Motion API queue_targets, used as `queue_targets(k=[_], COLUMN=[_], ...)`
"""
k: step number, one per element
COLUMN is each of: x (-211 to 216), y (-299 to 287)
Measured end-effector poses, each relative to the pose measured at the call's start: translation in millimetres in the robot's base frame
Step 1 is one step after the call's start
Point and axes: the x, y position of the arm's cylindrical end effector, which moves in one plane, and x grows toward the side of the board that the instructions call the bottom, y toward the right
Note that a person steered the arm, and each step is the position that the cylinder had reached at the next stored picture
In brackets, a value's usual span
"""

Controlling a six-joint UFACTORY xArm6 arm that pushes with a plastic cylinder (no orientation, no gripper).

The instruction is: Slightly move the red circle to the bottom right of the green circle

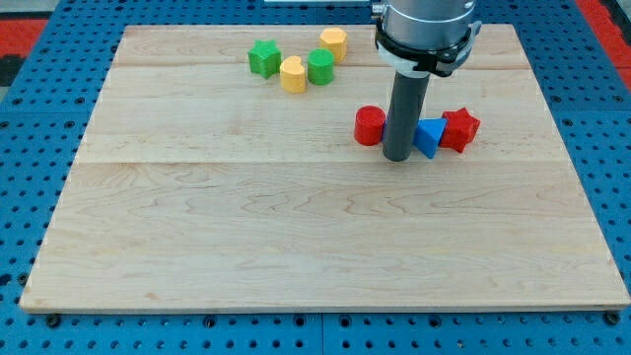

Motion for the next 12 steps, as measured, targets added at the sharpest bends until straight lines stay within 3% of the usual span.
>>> queue_targets(k=[8, 10, 11, 12], x=[-18.8, -76.2, -54.4, -44.3], y=[-8.8, -63.0, -52.8, -90.9])
